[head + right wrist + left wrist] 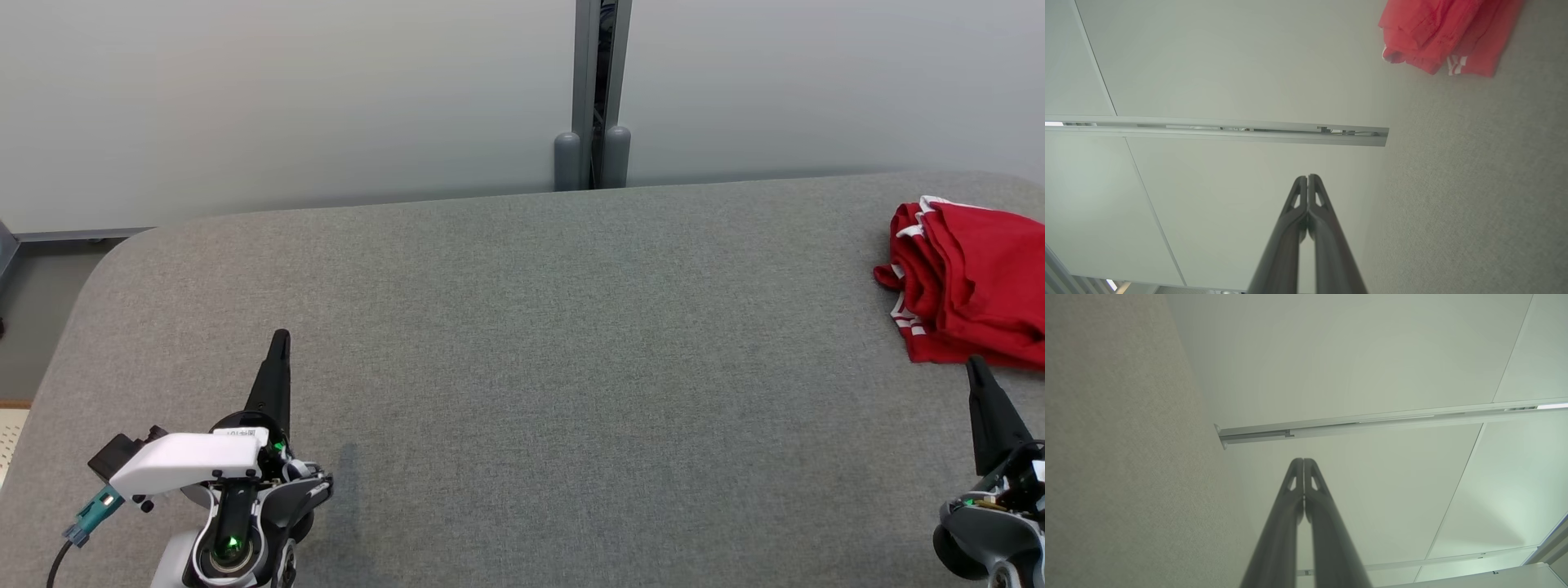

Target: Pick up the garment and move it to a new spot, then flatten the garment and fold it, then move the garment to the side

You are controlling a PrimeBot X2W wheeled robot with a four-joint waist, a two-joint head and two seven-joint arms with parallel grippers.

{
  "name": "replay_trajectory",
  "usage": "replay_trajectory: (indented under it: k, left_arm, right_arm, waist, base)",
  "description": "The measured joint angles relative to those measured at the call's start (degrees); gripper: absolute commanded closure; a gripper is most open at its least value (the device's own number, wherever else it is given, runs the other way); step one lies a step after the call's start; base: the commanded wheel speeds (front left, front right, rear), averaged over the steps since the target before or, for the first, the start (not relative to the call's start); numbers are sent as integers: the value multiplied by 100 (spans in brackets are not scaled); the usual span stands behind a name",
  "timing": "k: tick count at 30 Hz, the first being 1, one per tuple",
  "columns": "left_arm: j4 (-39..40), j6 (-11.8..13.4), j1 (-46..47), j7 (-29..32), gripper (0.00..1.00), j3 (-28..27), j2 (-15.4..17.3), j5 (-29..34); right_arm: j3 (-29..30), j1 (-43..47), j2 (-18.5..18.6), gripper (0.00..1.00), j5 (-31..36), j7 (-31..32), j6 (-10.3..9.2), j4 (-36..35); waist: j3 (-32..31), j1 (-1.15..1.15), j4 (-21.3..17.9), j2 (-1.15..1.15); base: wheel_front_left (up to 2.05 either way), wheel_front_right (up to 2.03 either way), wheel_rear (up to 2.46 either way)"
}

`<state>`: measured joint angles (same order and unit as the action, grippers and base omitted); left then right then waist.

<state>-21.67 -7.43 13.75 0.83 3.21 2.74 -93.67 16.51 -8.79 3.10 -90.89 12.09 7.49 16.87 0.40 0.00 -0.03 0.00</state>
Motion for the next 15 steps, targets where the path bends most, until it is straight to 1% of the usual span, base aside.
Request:
replay_trajectory:
  k: [15]
  left_arm:
    - [0,0,0,0,100,0,0,0]
  right_arm:
    - [4,-1,-3,100,1,0,0,0]
  waist:
    - [0,0,0,0]
  base:
    - [0,0,0]
